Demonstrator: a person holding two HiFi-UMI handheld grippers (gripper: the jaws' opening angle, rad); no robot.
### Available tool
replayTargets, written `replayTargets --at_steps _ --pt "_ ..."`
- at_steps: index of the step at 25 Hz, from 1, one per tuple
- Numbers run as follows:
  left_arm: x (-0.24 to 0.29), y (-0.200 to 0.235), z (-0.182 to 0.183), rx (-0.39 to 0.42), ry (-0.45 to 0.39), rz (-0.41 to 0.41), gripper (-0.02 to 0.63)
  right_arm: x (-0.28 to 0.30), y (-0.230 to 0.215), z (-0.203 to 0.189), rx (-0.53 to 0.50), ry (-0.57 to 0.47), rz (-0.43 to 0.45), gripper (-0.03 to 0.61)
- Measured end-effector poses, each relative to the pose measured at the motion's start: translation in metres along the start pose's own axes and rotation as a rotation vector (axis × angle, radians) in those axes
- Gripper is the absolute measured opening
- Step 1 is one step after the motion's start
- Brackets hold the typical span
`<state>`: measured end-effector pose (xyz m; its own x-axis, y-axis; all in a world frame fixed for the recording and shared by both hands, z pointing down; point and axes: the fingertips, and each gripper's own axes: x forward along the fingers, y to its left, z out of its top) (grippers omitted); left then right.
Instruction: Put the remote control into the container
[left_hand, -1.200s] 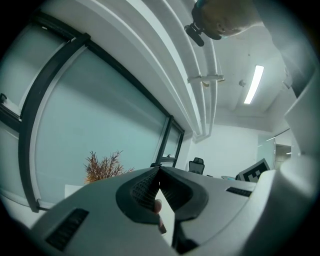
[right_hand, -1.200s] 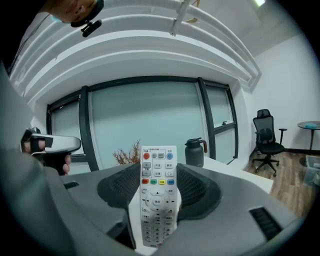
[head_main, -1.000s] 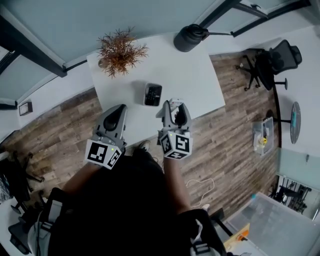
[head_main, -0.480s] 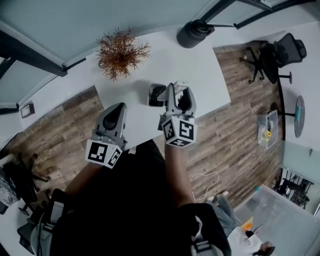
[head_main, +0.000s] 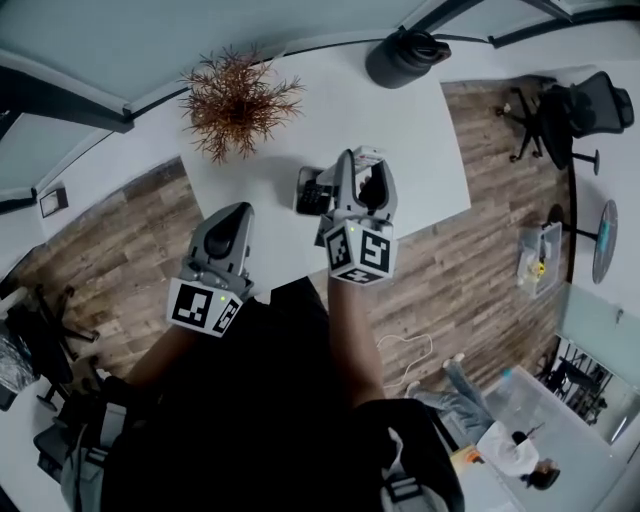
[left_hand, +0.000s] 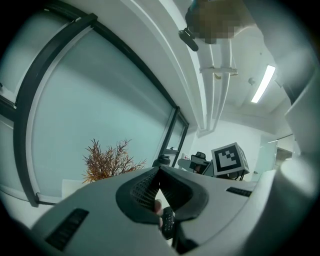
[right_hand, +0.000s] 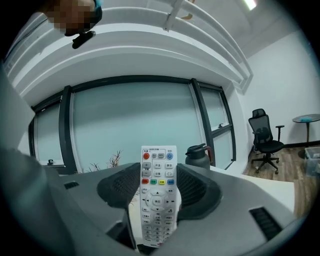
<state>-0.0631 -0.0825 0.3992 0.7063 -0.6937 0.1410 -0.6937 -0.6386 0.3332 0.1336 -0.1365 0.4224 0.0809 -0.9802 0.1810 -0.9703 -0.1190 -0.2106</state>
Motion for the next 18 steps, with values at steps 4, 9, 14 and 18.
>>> replayTargets --at_steps 4,9,14,18 --pt "0.01 0.003 -0.007 -0.012 0.022 0.014 0.008 0.013 -0.009 -0.009 0.011 0.017 -0.002 0.227" --pt "0.018 0.01 -0.015 -0.03 0.047 0.03 0.008 0.027 -0.016 -0.022 0.019 0.041 -0.008 0.227" --pt "0.022 0.017 -0.021 -0.044 0.069 0.038 0.008 0.032 -0.015 -0.043 0.023 0.089 -0.017 0.227" --pt "0.025 0.025 -0.027 -0.054 0.082 0.044 0.008 0.033 -0.017 -0.069 0.015 0.139 -0.028 0.227"
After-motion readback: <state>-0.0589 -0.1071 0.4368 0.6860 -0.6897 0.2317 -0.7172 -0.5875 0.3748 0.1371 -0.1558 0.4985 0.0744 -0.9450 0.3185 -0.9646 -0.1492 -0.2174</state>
